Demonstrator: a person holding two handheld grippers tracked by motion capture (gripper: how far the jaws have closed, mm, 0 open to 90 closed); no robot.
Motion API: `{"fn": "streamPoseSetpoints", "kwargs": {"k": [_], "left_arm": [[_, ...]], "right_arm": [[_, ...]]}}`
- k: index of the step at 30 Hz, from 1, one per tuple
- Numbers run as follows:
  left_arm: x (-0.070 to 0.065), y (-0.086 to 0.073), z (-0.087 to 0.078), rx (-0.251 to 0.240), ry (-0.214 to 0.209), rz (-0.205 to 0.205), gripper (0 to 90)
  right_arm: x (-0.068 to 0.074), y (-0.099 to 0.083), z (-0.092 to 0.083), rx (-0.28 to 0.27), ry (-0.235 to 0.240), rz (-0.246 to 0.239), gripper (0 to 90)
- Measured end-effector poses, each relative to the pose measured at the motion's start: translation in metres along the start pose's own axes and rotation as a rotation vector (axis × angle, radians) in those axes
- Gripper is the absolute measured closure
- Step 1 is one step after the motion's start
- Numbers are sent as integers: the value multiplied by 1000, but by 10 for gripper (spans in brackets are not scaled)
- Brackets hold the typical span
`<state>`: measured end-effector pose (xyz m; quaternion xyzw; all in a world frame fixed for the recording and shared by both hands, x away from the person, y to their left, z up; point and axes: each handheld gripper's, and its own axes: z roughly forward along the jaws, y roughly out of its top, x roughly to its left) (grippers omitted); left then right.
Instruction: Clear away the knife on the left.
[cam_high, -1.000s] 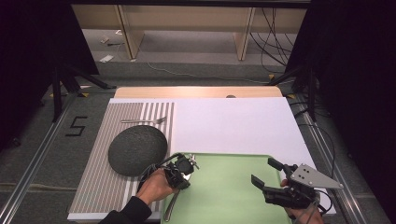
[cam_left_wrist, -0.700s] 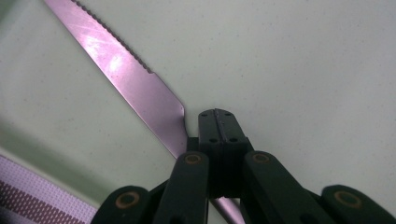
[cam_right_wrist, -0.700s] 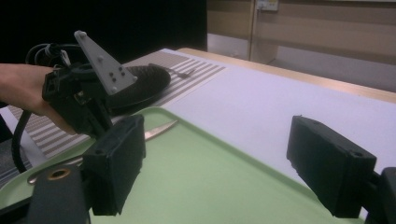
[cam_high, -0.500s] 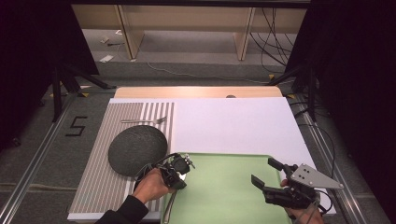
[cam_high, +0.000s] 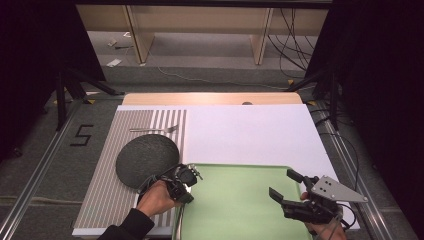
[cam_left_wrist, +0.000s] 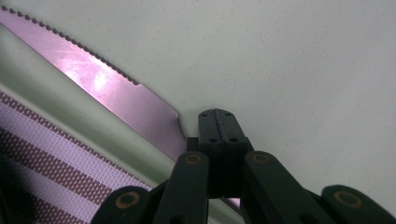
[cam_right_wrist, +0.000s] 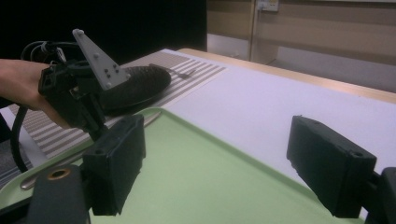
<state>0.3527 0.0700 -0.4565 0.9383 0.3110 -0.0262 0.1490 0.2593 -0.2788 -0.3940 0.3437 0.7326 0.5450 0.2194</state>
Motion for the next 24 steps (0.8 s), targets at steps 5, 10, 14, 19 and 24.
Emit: {"fn": "streamPoseSetpoints", "kwargs": {"k": [5,10,14,19,24], "left_arm": [[1,0,0,4,-1,0,896],[1,-1,-2,-6,-10,-6,862],[2,-2,-4,-19,-41,-10,754],[0,-4,-7,-37,-73,-1,589],[-5,-4,-11,-67,-100,22,434]], "right_arm": [[0,0,0,0,0,-1,204],[0,0,0,1,1,-1,204],[0,0,0,1,2,-1,204],[0,0,0,1,2,-1,204],[0,0,0,1,2,-2,204]]}}
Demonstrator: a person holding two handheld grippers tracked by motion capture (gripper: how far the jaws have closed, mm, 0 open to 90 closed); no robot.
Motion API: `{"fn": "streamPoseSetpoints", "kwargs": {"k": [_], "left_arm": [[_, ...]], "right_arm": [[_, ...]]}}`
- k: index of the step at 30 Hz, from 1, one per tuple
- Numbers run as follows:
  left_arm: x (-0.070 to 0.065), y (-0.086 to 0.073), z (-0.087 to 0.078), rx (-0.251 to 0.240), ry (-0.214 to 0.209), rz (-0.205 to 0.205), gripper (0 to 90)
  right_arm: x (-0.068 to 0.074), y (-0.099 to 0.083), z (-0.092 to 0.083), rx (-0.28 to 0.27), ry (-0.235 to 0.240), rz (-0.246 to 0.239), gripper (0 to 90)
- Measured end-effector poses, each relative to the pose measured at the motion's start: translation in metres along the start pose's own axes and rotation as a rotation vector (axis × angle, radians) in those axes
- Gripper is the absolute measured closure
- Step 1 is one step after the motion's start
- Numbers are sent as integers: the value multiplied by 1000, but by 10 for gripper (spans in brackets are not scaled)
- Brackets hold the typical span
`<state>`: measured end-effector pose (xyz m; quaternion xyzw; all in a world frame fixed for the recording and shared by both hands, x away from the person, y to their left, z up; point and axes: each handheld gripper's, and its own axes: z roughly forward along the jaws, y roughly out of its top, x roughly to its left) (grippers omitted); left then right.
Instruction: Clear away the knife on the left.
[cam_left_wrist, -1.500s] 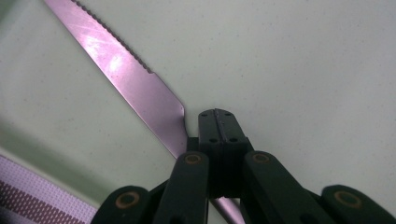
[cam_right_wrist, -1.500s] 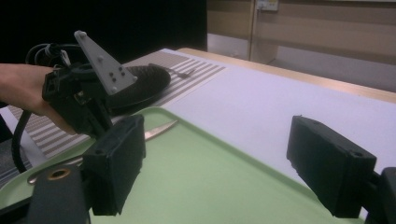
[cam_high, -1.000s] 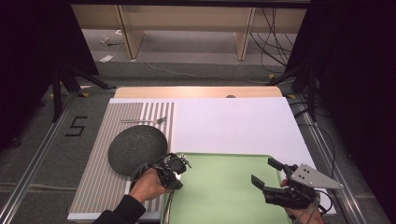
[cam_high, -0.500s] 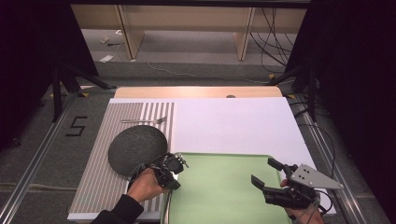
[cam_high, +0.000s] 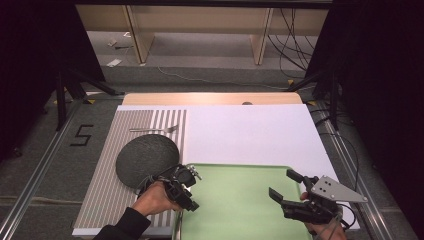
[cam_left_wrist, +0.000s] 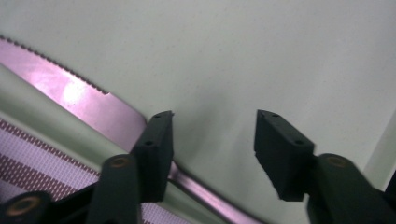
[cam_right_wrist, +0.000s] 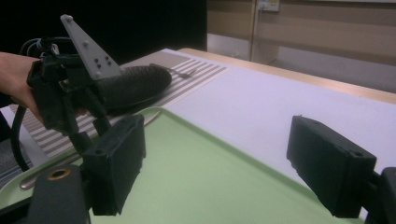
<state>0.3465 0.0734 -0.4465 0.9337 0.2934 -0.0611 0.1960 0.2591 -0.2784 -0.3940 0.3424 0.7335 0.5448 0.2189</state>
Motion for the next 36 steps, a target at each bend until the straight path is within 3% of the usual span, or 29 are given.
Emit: {"fn": "streamPoseSetpoints", "kwargs": {"k": [6,11,16,22,28,31,36], "left_arm": [[-3,1,-3,-64,-4,25,302],[-5,1,-7,-154,20,36,278],[-7,1,-11,-240,20,41,269],[-12,0,-19,-371,41,58,265],[-16,-3,-26,-515,23,84,262],[-19,-6,-30,-578,44,96,261],[-22,-12,-35,-676,42,109,261]], "right_arm": [[0,0,0,-1,1,0,204],[0,0,0,-1,0,1,204],[0,0,0,-1,0,1,204],[0,0,0,-2,0,0,204],[0,0,0,-1,1,0,204],[0,0,0,-2,0,1,204],[0,0,-1,-2,-1,3,204]]}}
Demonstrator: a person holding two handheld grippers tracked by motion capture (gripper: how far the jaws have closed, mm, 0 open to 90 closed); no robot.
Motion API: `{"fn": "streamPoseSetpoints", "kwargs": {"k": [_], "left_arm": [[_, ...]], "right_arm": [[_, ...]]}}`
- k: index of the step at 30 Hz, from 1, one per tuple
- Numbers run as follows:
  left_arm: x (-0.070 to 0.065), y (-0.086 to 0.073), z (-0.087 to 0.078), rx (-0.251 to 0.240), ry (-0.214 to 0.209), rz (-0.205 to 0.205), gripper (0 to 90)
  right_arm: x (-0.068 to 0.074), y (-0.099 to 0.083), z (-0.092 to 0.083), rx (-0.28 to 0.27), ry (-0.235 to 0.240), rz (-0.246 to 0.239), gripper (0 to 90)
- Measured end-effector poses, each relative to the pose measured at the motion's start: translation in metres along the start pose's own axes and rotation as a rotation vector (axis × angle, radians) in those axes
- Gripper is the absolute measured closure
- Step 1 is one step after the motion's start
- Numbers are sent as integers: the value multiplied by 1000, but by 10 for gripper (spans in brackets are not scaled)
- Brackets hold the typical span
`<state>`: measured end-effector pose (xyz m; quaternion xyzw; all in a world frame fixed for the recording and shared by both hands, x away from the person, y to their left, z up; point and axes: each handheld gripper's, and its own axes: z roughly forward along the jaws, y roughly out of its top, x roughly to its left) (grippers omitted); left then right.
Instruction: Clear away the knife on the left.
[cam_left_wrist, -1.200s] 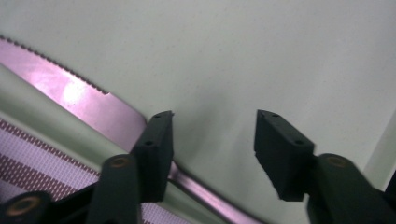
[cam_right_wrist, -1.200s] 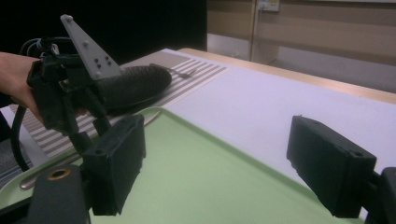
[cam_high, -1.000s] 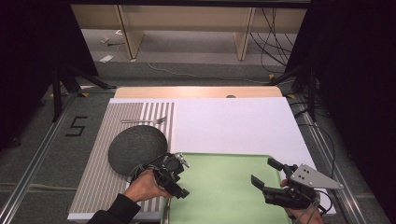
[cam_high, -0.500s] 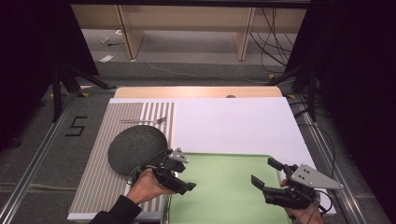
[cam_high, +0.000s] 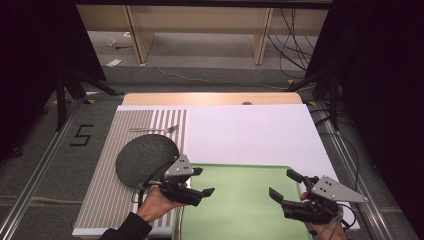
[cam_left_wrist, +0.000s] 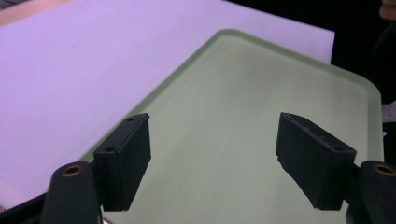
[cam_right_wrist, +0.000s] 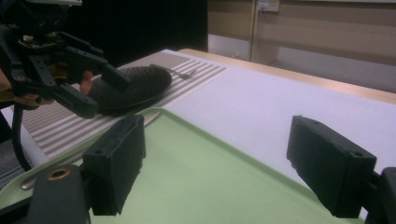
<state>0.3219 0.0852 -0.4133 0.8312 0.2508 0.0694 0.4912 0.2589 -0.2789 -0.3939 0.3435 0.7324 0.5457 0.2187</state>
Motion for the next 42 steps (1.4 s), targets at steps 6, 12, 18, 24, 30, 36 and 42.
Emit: {"fn": "streamPoseSetpoints", "kwargs": {"k": [6,12,18,24,30,36,42], "left_arm": [[-2,-5,-7,-79,21,23,257],[-1,-10,-14,-122,20,0,236],[-2,-13,-20,-163,10,-1,210],[-1,-16,-26,-210,14,-12,195],[-1,-19,-29,-209,28,-14,194],[-2,-21,-32,-228,30,-25,194],[-3,-25,-38,-235,45,-19,196]], "right_arm": [[0,0,0,-2,1,1,204],[0,0,0,-3,2,1,204],[0,0,0,-3,5,2,203],[0,0,0,-4,6,2,203],[0,0,0,-3,9,0,202],[0,0,0,-3,10,0,202],[1,0,0,-4,11,-1,202]]}}
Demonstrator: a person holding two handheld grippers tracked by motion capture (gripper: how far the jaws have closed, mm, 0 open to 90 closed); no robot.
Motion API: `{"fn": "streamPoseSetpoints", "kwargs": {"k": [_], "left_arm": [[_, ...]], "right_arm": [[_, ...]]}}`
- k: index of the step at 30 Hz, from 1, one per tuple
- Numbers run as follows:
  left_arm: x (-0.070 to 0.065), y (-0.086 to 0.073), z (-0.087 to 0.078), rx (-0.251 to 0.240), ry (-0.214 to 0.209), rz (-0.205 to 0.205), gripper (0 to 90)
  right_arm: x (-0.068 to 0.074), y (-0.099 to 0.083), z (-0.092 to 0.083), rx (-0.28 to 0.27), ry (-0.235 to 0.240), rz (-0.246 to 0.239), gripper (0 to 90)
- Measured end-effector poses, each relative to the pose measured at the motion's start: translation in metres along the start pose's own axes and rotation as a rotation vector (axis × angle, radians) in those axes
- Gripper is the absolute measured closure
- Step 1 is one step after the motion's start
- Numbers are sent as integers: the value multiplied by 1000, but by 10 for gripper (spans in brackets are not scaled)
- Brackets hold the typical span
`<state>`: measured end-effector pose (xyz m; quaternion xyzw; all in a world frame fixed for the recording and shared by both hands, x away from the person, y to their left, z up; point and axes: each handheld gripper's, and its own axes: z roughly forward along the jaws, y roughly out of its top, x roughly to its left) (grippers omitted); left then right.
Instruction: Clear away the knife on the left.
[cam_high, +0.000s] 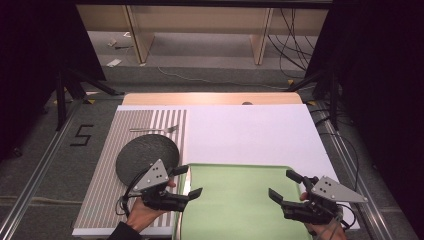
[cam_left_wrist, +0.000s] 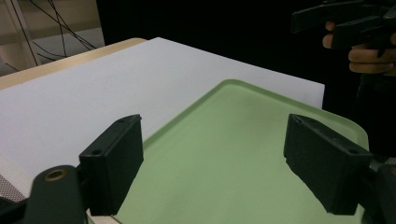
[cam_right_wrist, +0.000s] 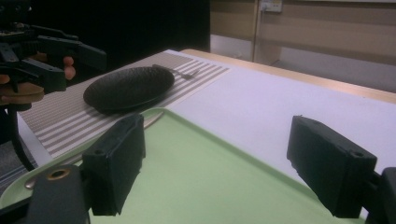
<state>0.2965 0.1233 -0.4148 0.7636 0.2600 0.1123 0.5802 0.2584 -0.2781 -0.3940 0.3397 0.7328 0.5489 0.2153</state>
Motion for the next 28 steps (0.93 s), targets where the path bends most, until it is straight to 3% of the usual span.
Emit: {"fn": "streamPoseSetpoints", "kwargs": {"k": [12,28], "left_arm": [[-6,-7,-7,1,25,13,198],[-5,-8,-4,22,5,5,197]], "right_arm": [[-1,0,0,-1,0,0,202],[0,0,0,-1,2,2,201]]}}
